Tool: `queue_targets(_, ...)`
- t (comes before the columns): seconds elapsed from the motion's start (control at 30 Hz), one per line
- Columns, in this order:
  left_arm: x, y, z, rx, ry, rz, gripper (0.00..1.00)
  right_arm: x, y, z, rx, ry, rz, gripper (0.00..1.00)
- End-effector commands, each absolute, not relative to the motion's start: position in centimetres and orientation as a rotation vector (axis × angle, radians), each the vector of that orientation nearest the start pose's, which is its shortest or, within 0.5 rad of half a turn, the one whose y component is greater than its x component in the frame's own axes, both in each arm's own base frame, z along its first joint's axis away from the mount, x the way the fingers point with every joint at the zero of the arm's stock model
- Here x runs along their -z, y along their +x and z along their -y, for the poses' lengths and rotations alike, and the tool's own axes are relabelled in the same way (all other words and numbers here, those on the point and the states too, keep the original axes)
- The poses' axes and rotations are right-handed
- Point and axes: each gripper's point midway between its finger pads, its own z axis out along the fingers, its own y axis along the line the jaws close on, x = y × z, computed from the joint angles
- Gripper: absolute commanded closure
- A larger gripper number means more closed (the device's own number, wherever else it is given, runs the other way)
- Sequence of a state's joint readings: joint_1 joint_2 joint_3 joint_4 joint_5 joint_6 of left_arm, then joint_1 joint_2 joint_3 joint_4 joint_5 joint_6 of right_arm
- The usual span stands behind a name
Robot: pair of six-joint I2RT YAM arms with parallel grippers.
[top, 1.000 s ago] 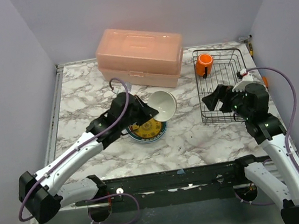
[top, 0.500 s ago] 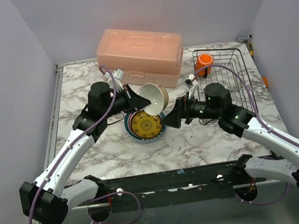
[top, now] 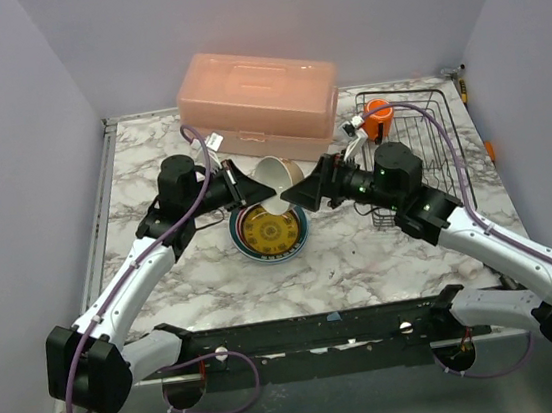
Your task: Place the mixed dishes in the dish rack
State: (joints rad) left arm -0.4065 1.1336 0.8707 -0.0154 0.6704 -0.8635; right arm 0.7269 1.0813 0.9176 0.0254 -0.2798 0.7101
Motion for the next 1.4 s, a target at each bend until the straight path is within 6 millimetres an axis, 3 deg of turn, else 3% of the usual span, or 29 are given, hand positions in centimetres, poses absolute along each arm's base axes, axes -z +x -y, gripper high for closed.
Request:
queue_targets(0.0, -28.9, 25.5, 26.0, 1.498, 0.133, -1.986, 1.00, -32.1, 25.0, -30.9, -1.259, -0.157, -1.817, 0.01)
queue_targets(0.17, -28.2, 26.0, 25.6, 1.446, 0.101, -2.010, 1.00, -31.6, 25.4, -31.2, -1.256, -0.138, -1.846, 0.05)
queue_targets(0.43, -27.2, 26.6, 25.3, 1.384, 0.075, -2.041, 1.00, -31.1, 25.0, -31.6, -1.259, -0.133, -1.860, 0.19)
queue_targets(0.93, -27.1, 26.2, 25.7, 1.362, 0.112, -2.041, 1.00, -30.6, 24.6, -32.5, -1.326, -0.124, -1.853, 0.11)
queue_targets(1.1, -27.2, 26.2, 25.7, 1.356, 0.121, -2.036, 1.00, -29.1, 24.2, -33.2, -1.343, -0.132, -1.918, 0.10)
queue_targets(1.27, -27.1, 26.4, 25.4, 1.322, 0.116, -2.038, 1.00, -28.9, 23.6, -33.2, -1.368, -0.125, -1.919, 0.21)
queue_targets(1.37, -27.1, 26.5, 25.3, 1.303, 0.120, -2.042, 1.00, -29.2, 23.4, -33.2, -1.384, -0.130, -1.911, 0.37)
